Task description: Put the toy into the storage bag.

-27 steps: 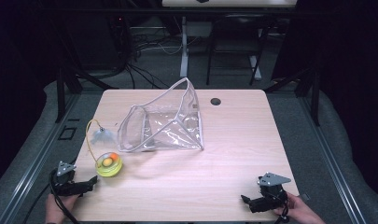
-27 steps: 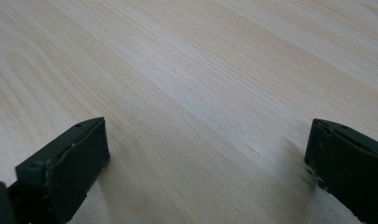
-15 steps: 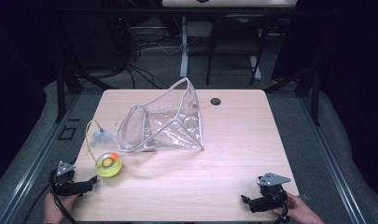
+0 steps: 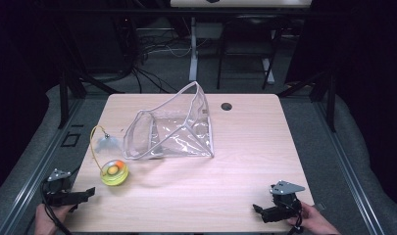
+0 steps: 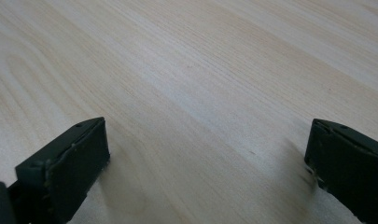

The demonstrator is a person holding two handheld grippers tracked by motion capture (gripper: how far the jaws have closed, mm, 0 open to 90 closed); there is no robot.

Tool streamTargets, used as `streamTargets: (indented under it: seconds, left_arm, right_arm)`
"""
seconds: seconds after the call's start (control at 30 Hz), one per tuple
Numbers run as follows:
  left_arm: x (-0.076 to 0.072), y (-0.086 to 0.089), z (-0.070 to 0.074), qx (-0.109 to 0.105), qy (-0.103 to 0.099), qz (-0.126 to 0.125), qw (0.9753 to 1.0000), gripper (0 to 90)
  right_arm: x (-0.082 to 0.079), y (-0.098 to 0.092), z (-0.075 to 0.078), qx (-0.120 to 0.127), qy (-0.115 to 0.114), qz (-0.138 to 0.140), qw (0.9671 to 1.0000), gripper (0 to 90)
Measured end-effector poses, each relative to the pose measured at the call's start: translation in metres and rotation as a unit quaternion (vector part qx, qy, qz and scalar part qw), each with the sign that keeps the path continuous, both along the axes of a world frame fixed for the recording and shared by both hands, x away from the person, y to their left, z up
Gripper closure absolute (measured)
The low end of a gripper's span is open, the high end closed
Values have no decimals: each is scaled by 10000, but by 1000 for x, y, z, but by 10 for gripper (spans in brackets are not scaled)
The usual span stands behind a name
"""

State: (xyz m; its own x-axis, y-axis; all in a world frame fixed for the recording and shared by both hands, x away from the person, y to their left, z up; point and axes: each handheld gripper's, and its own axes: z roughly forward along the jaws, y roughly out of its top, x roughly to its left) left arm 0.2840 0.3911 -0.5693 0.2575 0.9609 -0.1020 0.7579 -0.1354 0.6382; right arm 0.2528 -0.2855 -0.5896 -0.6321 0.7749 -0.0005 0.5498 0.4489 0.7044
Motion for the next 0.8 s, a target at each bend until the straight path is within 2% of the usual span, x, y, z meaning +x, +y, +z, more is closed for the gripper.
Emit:
streamTargets:
  seconds: [0.27,0.5,0.63,0.8]
  left_arm:
    - [-4,-11,29,63,-96,-187,9998,4]
    - [-5,-26,45,53,-175,-387,9991,3]
    - [-4,-29,53,-35,-232,-463,9987,1]
    - [-1,-33,60,-40,-287,-512,9983,1]
  right_arm:
    - [0,0,0,2,1,-2,10000,0]
    - [0,0,0,1,1,-2,10000,0]
    - [0,0,0,2,1,-1,10000,0]
    - [0,0,0,2,2,-2,10000,0]
